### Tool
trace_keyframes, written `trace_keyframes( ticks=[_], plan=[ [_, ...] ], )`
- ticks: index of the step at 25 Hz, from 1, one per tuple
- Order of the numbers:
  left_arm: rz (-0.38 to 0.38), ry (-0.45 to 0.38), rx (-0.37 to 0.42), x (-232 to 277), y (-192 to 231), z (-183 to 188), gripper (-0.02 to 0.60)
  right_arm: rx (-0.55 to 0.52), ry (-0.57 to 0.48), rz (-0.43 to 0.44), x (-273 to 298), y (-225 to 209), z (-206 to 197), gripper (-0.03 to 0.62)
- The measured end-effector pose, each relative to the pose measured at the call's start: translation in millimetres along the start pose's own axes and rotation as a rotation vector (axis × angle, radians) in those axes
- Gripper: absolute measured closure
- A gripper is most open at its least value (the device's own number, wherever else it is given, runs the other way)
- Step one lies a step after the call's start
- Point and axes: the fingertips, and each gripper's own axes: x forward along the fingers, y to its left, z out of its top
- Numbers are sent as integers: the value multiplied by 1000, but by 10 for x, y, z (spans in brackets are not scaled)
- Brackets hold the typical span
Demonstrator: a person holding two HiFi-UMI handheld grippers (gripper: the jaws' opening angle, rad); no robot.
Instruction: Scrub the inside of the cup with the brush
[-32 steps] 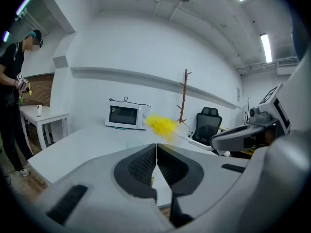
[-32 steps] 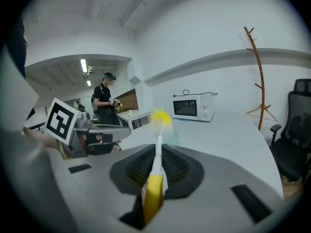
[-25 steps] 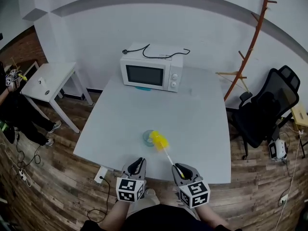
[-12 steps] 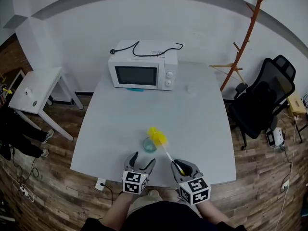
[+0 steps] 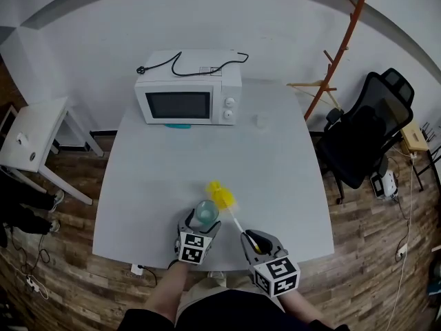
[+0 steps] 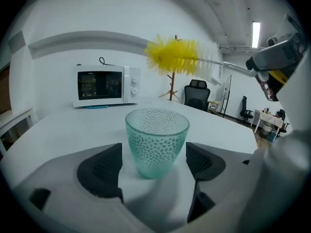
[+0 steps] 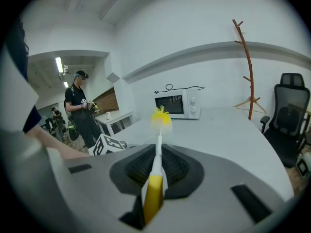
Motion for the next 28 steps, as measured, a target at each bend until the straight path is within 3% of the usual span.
trace_keyframes(
  ticks=[8, 14, 22, 28],
  plan=[
    [-36, 26, 14, 259, -32, -5, 192, -3, 32, 12, 177, -170, -12, 545],
    [-21, 27, 25, 261, 43, 16, 198, -26, 41, 51, 353, -132, 64, 545],
    [56, 21, 24, 92, 290, 23, 199, -62, 73, 115, 396, 4, 30, 545],
    [121, 27, 93, -105, 493, 24, 199, -109, 79, 173, 372, 166, 37, 545]
  ],
)
